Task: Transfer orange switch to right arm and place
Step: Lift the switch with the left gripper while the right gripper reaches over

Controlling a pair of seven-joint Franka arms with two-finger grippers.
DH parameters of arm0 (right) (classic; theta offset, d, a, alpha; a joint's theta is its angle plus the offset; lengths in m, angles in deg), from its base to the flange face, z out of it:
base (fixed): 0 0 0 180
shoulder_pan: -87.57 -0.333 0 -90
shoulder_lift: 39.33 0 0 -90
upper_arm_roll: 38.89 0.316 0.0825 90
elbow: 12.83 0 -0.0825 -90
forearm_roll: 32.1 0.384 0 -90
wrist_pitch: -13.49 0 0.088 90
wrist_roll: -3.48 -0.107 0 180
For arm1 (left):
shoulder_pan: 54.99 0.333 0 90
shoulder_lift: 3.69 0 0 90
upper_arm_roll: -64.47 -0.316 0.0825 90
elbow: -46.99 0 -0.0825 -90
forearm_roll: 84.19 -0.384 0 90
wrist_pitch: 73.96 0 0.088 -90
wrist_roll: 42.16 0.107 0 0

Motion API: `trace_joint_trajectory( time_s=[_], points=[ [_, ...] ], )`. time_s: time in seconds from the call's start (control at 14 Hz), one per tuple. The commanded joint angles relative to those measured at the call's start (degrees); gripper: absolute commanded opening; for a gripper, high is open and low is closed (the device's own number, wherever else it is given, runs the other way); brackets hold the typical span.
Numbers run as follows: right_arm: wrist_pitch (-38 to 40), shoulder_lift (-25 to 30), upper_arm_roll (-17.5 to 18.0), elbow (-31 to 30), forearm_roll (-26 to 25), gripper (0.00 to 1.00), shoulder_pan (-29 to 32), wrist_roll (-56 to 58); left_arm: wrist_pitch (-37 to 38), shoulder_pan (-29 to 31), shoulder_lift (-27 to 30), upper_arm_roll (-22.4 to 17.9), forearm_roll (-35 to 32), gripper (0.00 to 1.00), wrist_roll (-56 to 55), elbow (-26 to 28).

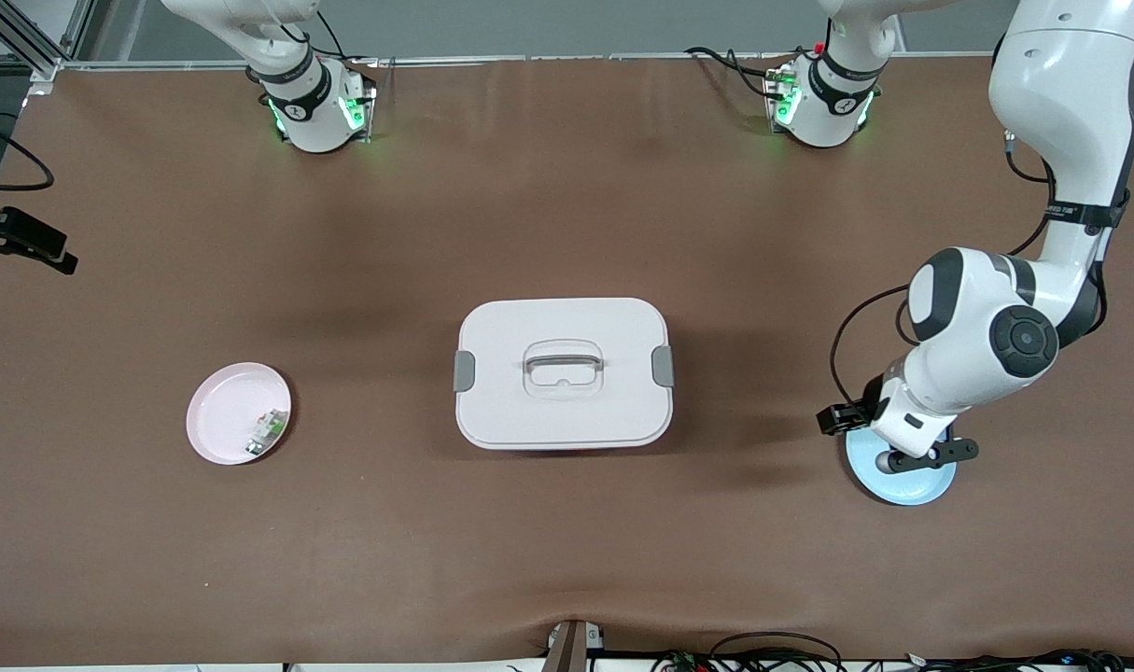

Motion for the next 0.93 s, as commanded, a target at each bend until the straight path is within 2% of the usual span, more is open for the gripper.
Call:
trace_joint_trajectory(
  time_s=[0.0,0.36,0.72,0.86],
  points=[
    [-0.5,-0.3,0.0,1.1,1.2,1.00,-0.2,-0.8,3.9,0.1,0.8,3.3,2.2,0.00,-6.5,-2.8],
    [0.5,-0.4,0.4,1.1,2.2,1.00,-2.0,-0.4,5.3,-1.2,0.3,9.0,5.9,0.00,-22.0,-7.7],
    [3.1,-0.3,0.7,0.9,2.8,1.00,-8.9,-6.0,5.3,-6.4,-0.4,9.4,6.0,0.00,-35.5,-10.5],
    [3.7,-0.3,0.6,0.4,7.4,1.00,-10.4,-9.3,5.3,-8.0,-1.2,9.4,6.0,0.00,-38.0,-11.9]
  ],
)
